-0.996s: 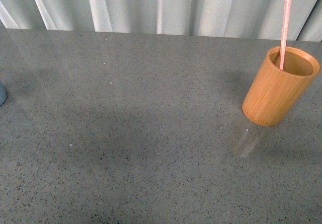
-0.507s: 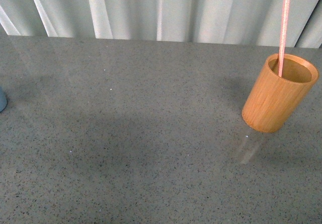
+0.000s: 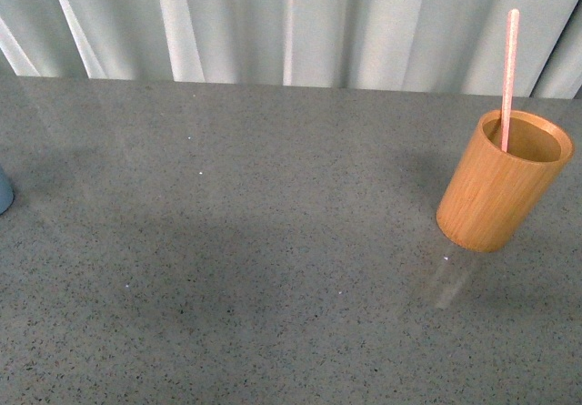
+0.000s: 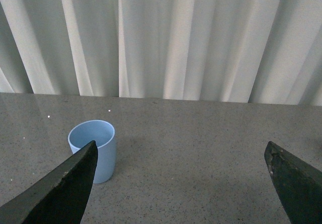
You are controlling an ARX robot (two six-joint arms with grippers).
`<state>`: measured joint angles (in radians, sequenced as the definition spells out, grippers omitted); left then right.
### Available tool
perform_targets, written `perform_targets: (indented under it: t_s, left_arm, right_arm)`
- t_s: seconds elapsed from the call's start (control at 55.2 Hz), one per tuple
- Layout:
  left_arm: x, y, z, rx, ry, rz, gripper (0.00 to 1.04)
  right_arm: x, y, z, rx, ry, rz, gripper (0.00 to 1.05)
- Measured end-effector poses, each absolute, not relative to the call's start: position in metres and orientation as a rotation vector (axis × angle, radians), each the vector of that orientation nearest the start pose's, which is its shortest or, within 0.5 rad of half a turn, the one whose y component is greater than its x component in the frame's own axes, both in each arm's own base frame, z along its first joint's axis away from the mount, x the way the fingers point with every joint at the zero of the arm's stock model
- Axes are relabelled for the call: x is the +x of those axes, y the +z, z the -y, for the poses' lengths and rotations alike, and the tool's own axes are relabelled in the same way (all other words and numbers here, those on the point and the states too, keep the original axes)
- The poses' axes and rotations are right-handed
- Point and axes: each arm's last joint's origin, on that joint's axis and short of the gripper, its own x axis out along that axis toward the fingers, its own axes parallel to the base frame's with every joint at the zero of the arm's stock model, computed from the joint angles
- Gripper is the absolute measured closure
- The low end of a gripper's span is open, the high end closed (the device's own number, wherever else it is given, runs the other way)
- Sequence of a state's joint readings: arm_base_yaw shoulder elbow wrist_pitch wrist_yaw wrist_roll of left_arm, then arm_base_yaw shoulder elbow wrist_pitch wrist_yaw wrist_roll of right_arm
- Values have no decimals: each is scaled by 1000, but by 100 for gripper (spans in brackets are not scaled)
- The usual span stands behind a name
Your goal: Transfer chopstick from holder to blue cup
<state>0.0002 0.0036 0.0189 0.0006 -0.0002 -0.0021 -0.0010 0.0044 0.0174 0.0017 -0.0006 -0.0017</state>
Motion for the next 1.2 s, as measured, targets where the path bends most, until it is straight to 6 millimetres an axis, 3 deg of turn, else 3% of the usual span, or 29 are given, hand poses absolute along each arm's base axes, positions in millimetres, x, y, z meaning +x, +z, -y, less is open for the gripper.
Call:
perform_targets:
  t_s: [0.217,0.344,0.453,0.561,0.652,0.833,0.924,1.195]
  left_arm:
    - [97,169,0,-11,9,2,7]
    - [104,166,-5,-107,107,-283,7]
    - [119,176,-13,-119,108,-334,7]
    - [152,214,-33,-67,114,-343,7]
    - [182,229,-49,-15,122,-443,7]
    - [239,233,-74,51,126,-670,7]
    - [281,239,-91,88,146,-746,7]
    - [340,240,-114,163,212,-843,7]
  right_arm:
    - [97,169,0,-2,0,15,10]
    - [97,169,0,-2,0,15,10]
    - [97,169,0,-2,0,15,10]
    - [97,169,0,-2,-1,15,10]
    - [97,169,0,-2,-1,15,10]
    - [97,169,0,-2,0,15,10]
    - [97,169,0,-2,0,15,10]
    - [97,169,0,-2,-1,15,10]
